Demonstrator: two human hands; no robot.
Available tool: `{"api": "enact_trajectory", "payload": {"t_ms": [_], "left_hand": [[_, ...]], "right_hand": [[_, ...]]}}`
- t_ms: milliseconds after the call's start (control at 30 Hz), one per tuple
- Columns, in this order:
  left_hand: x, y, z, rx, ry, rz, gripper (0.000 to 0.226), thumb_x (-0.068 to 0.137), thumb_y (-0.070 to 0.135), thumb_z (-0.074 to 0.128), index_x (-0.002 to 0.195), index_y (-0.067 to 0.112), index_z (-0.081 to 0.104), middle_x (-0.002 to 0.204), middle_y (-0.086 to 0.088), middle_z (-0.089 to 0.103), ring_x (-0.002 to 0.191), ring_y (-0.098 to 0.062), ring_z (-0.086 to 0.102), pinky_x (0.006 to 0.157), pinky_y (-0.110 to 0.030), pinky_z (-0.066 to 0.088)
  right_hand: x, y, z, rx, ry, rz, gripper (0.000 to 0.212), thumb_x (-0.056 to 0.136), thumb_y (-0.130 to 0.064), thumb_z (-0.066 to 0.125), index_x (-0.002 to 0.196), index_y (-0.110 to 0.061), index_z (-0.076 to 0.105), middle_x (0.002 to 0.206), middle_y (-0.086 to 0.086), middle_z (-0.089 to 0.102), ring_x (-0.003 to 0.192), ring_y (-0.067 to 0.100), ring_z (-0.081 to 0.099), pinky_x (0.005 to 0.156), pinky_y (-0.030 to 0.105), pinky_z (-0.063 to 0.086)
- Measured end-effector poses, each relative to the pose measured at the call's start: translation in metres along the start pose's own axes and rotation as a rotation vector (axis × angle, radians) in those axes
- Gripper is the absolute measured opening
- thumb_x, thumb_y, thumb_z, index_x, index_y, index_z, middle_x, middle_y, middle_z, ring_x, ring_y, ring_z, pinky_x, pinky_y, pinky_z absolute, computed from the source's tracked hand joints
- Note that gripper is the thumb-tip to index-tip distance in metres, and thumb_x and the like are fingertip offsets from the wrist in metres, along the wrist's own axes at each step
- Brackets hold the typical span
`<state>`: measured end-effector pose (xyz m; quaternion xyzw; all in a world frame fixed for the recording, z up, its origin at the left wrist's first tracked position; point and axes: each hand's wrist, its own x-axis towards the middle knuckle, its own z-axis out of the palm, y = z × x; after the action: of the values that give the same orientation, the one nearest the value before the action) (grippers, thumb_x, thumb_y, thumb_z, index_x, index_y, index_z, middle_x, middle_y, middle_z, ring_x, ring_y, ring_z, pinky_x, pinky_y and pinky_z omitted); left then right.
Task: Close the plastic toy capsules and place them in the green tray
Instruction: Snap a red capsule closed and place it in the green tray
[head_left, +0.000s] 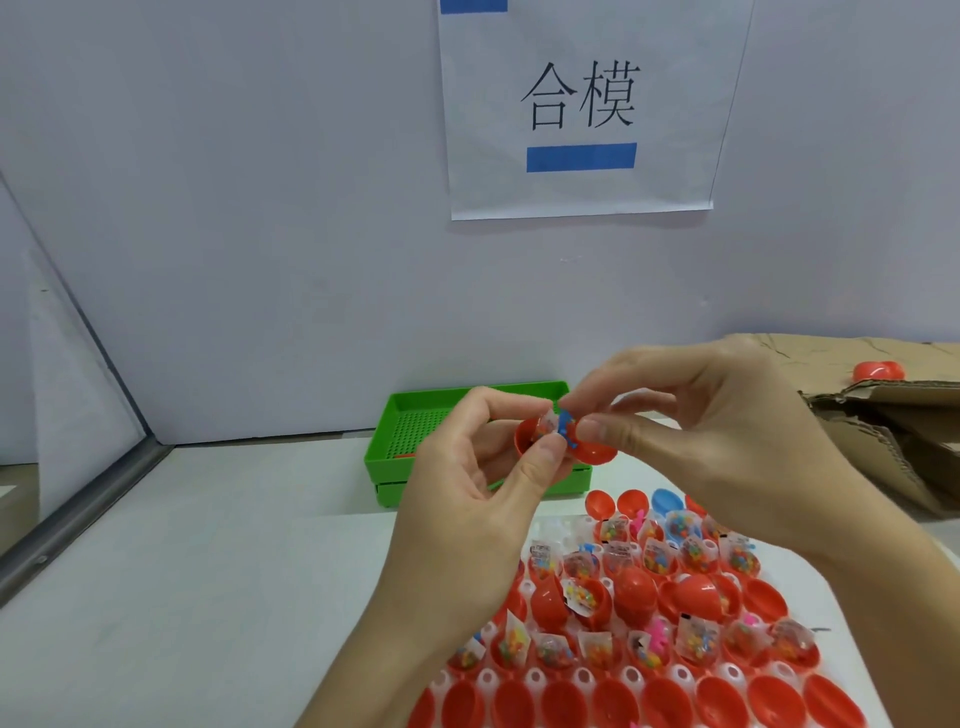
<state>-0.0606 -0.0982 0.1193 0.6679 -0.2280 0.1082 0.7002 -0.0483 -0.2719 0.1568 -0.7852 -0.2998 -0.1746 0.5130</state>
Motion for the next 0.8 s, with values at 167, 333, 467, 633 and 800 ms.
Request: {"api": "enact_trajectory", "payload": {"t_ms": [167,333,467,633,800], "left_hand": [[-0.002,0.002,-0.001,-0.018,-0.036,0.007,0.017,0.083,0.022,0.065,0.096,0.011,0.066,0.092,-0.005,0.077,0.09,-0.019,0.075,0.08,-0.025,0.059],[-0.002,0.002,-0.002,-0.046,-0.065,0.0,0.003,0.085,0.019,0.07,0.087,0.02,0.069,0.091,-0.005,0.078,0.09,-0.021,0.075,0.081,-0.025,0.058],[-0.002,0.001,-0.002,-0.081,-0.05,0.005,0.005,0.082,0.018,0.068,0.087,0.018,0.07,0.09,-0.006,0.078,0.089,-0.021,0.075,0.079,-0.023,0.058],[-0.001,0.0,0.0,-0.105,-0.032,-0.001,0.014,0.084,0.02,0.065,0.095,0.011,0.067,0.091,-0.007,0.078,0.089,-0.021,0.075,0.078,-0.023,0.059],[0.0,-0.002,-0.001,-0.105,0.019,0.014,0.014,0.082,0.023,0.066,0.091,0.013,0.067,0.091,-0.005,0.078,0.088,-0.02,0.075,0.078,-0.023,0.058]], "right_hand": [[-0.001,-0.003,0.004,-0.077,0.049,-0.015,0.01,0.077,-0.01,0.079,0.08,-0.02,0.078,0.074,-0.008,0.075,0.078,0.016,0.071,0.08,0.046,0.056],[0.0,-0.005,0.007,-0.092,0.062,-0.017,0.014,0.076,-0.008,0.082,0.076,-0.021,0.077,0.068,-0.011,0.072,0.068,0.01,0.069,0.073,0.045,0.056],[0.001,-0.004,0.01,-0.049,0.087,-0.015,0.015,0.076,-0.007,0.081,0.075,-0.022,0.079,0.072,-0.006,0.073,0.07,0.014,0.069,0.069,0.042,0.055],[0.0,-0.001,0.004,0.034,0.039,0.026,0.01,0.083,-0.019,0.074,0.086,-0.025,0.081,0.085,-0.008,0.075,0.084,0.016,0.072,0.072,0.04,0.058],[-0.004,0.01,-0.017,0.002,-0.238,0.269,0.05,0.067,-0.047,0.076,0.115,-0.035,0.07,0.108,-0.012,0.074,0.099,0.009,0.072,0.087,0.037,0.06]]}}
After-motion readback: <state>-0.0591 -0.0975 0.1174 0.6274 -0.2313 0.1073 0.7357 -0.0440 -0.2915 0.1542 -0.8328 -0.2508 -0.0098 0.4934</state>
